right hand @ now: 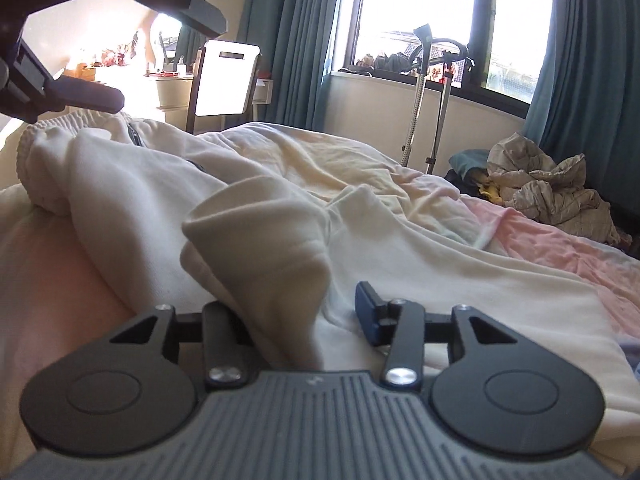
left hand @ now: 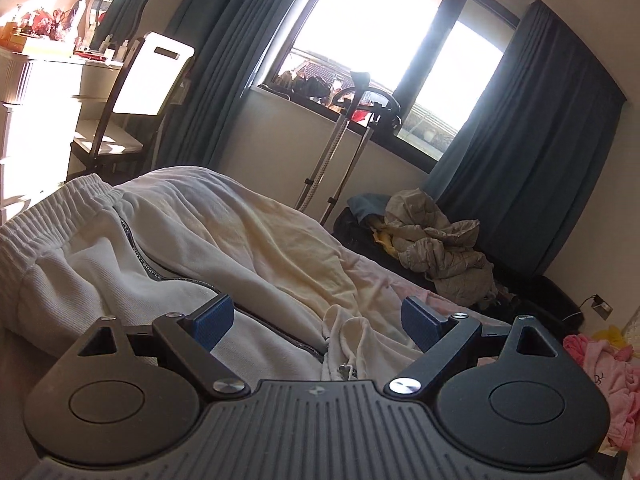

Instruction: Fold clothes

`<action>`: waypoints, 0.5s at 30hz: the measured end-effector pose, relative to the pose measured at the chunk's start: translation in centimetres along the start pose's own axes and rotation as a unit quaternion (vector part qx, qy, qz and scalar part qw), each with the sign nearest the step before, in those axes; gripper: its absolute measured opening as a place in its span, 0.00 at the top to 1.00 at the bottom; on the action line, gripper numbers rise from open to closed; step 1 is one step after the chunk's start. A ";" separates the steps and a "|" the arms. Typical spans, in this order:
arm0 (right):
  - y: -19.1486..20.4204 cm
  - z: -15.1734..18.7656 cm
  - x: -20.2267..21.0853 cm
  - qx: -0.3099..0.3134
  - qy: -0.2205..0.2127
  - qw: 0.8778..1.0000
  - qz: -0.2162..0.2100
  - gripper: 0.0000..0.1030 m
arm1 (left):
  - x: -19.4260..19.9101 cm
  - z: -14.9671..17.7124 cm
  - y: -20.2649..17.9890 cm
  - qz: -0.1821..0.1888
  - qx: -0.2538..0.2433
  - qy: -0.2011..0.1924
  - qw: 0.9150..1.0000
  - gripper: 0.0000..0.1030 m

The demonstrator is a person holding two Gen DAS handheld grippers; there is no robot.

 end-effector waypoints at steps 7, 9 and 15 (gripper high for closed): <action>-4.9 -1.0 8.4 -0.027 -0.022 0.999 -0.041 0.50 | -1.2 3.3 -2.6 0.028 -0.092 0.044 0.994 0.10; -7.7 -1.1 9.7 -0.065 -0.035 0.997 0.006 0.50 | -1.3 4.0 -2.8 0.028 -0.104 0.047 0.993 0.10; -14.4 1.0 11.3 -0.138 -0.039 0.979 0.143 0.50 | -2.0 6.5 -3.3 0.010 -0.157 0.063 0.985 0.10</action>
Point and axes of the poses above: each gripper's, at about its wrist camera, not at the fingertips, and x roughly against the way its jaws point, y to its left, z to its underside, the point moved 3 cm from there along -x, roughly the way its jaws point, and after that the axes turned 14 degrees about -y, right-handed, at the moved point
